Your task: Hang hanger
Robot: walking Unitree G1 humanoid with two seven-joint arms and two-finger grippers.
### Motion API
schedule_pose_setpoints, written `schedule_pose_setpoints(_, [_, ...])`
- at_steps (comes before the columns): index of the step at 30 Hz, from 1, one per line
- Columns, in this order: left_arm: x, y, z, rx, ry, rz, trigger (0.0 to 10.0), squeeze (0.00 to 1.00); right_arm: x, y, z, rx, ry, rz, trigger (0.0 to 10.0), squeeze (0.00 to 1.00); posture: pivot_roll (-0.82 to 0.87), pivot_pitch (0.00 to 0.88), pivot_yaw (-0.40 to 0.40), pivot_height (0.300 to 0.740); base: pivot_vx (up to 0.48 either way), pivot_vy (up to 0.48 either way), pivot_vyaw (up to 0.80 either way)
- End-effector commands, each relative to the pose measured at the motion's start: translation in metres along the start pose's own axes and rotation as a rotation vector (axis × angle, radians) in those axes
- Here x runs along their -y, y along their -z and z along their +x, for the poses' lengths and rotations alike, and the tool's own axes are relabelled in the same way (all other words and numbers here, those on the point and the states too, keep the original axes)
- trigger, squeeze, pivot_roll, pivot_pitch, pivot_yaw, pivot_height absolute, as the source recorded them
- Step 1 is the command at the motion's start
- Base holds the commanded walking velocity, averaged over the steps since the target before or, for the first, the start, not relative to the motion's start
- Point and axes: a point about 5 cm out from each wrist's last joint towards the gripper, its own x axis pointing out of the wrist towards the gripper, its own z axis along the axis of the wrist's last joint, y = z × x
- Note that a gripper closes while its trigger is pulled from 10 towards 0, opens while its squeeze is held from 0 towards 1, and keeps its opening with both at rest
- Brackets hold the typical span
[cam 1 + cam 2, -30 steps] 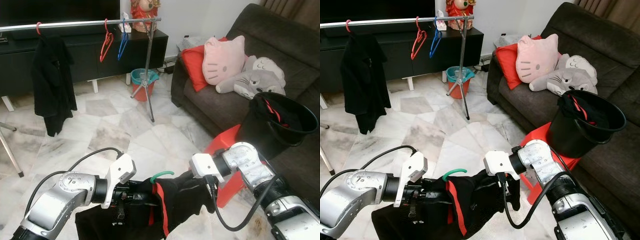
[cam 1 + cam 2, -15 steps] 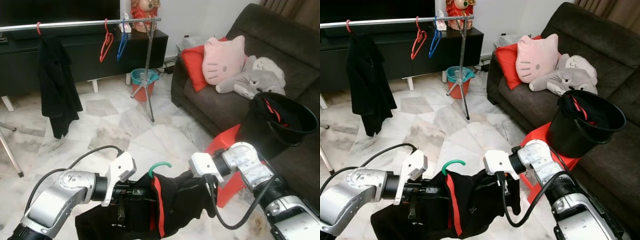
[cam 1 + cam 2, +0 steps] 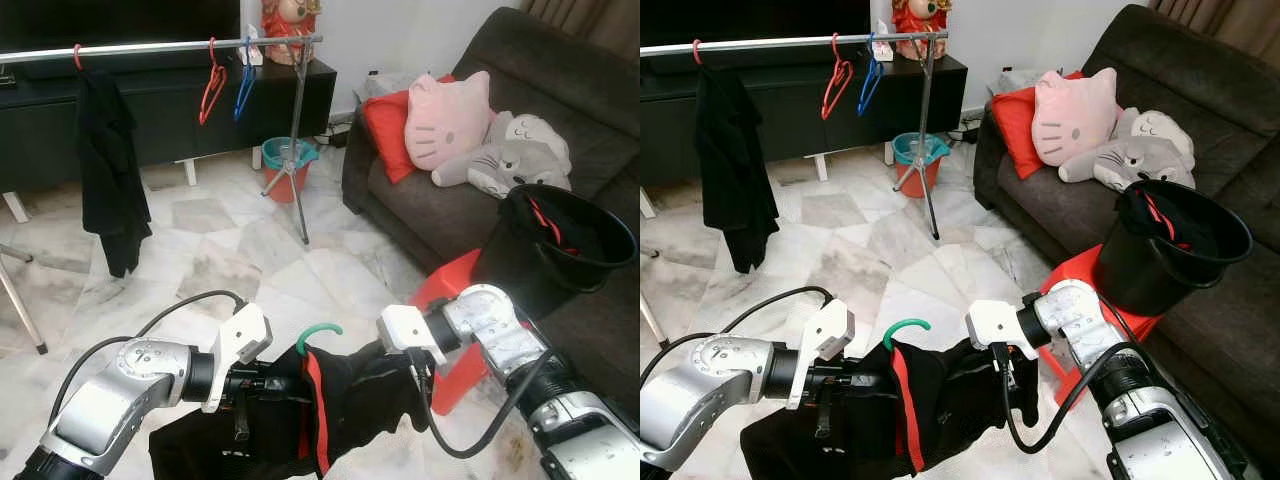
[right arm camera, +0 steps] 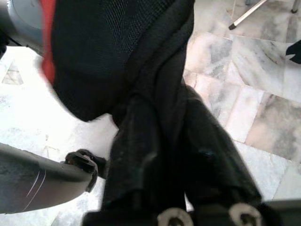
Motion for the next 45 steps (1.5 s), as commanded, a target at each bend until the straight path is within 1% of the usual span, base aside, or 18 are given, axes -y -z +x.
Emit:
schedule_pose_setpoints(1, [0.000, -0.001, 0.001, -0.005, 0.023, -0.007, 0.0, 0.00, 0.006, -0.005, -0.005, -0.017, 0.011, -0.019, 10.0, 1.00, 0.22, 0.000, -0.170, 0.740, 0.000, 0.000, 0.00])
schedule_pose_setpoints(12, [0.000, 0.002, 0.001, -0.023, 0.018, -0.006, 0.0, 0.00, 0.005, -0.003, -0.010, -0.047, -0.006, -0.019, 10.0, 1.00, 0.22, 0.000, -0.170, 0.740, 0.000, 0.000, 0.00])
schedule_pose_setpoints(16, [-0.004, 0.007, 0.001, -0.061, -0.016, 0.003, 0.0, 0.00, 0.003, -0.001, -0.016, -0.074, -0.022, -0.016, 10.0, 1.00, 0.22, 0.000, -0.169, 0.740, 0.000, 0.000, 0.00])
schedule_pose_setpoints(23, [-0.015, 0.009, 0.003, -0.046, -0.108, 0.010, 0.0, 0.00, 0.001, 0.001, -0.023, -0.096, -0.025, -0.010, 10.0, 1.00, 0.21, 0.000, -0.167, 0.740, 0.000, 0.000, 0.00])
schedule_pose_setpoints(28, [-0.025, 0.010, 0.003, -0.020, -0.203, 0.009, 0.0, 0.00, 0.003, 0.005, -0.033, -0.125, 0.044, 0.008, 10.0, 1.00, 0.21, 0.000, -0.167, 0.740, 0.000, 0.000, 0.00])
schedule_pose_setpoints(29, [-0.034, 0.013, 0.002, -0.016, -0.299, 0.018, 0.0, 0.00, 0.013, 0.010, -0.039, -0.165, 0.196, 0.039, 10.0, 1.00, 0.20, 0.000, -0.169, 0.740, 0.000, 0.000, 0.00])
schedule_pose_setpoints(30, [-0.034, 0.013, 0.002, -0.016, -0.299, 0.018, 0.0, 0.00, 0.013, 0.010, -0.039, -0.165, 0.196, 0.039, 10.0, 1.00, 0.20, 0.000, -0.169, 0.740, 0.000, 0.000, 0.00])
schedule_pose_setpoints(31, [-0.040, 0.017, 0.002, -0.022, -0.357, 0.014, 0.0, 0.00, 0.019, 0.013, -0.044, -0.183, 0.315, 0.056, 10.0, 0.91, 0.20, 0.000, -0.169, 0.740, 0.000, 0.000, 0.00])
schedule_pose_setpoints(32, [-0.047, 0.021, 0.001, -0.034, -0.441, 0.022, 0.0, 0.00, 0.026, 0.018, -0.051, -0.196, 0.470, 0.102, 10.0, 0.17, 0.20, 0.000, -0.169, 0.740, 0.000, 0.000, 0.00])
schedule_pose_setpoints(33, [-0.051, 0.023, 0.001, -0.042, -0.493, 0.029, 0.0, 0.00, 0.031, 0.021, -0.055, -0.204, 0.565, 0.133, 10.0, 0.17, 0.20, 0.000, -0.169, 0.740, 0.000, 0.000, 0.00])
schedule_pose_setpoints(34, [-0.055, 0.027, 0.001, -0.035, -0.551, 0.002, 0.0, 0.00, 0.034, 0.025, -0.061, -0.205, 0.683, 0.176, 10.0, 0.00, 0.20, 0.000, -0.167, 0.740, 0.000, 0.000, 0.00])
schedule_pose_setpoints(37, [-0.063, 0.032, 0.003, -0.016, -0.678, -0.021, 0.3, 0.00, 0.037, 0.038, -0.076, -0.183, 0.960, 0.325, 10.0, 0.00, 0.19, 0.000, -0.161, 0.740, 0.000, 0.000, 0.00])
schedule_pose_setpoints(39, [-0.065, 0.034, 0.003, -0.014, -0.712, -0.026, 0.3, 0.00, 0.037, 0.041, -0.079, -0.179, 1.015, 0.353, 10.0, 0.00, 0.19, 0.000, -0.159, 0.740, 0.000, 0.000, 0.00])
schedule_pose_setpoints(40, [-0.070, 0.036, 0.002, 0.000, -0.789, -0.051, 10.0, 0.00, 0.034, 0.049, -0.083, -0.160, 1.108, 0.426, 10.0, 0.00, 0.19, 0.000, -0.153, 0.740, 0.000, 0.000, 0.00])
schedule_pose_setpoints(41, [-0.078, 0.041, 0.000, 0.025, -0.913, -0.088, 10.0, 0.00, 0.025, 0.064, -0.086, -0.108, 1.243, 0.565, 10.0, 0.00, 0.18, 0.000, -0.146, 0.740, 0.000, 0.000, 0.00])
schedule_pose_setpoints(42, [-0.078, 0.041, 0.000, 0.025, -0.913, -0.088, 10.0, 0.00, 0.025, 0.064, -0.086, -0.108, 1.243, 0.565, 10.0, 0.00, 0.18, 0.000, -0.146, 0.740, 0.000, 0.000, 0.00])
schedule_pose_setpoints(44, [-0.084, 0.046, -0.006, 0.061, -1.064, -0.113, 10.0, 0.00, 0.008, 0.085, -0.082, -0.082, 1.380, 0.713, 10.0, 0.00, 0.17, 0.000, -0.136, 0.740, 0.000, 0.000, 0.00])
schedule_pose_setpoints(45, [-0.084, 0.046, -0.006, 0.061, -1.064, -0.113, 10.0, 0.00, 0.008, 0.085, -0.082, -0.082, 1.380, 0.713, 10.0, 0.00, 0.17, 0.000, -0.136, 0.740, 0.000, 0.000, 0.00])
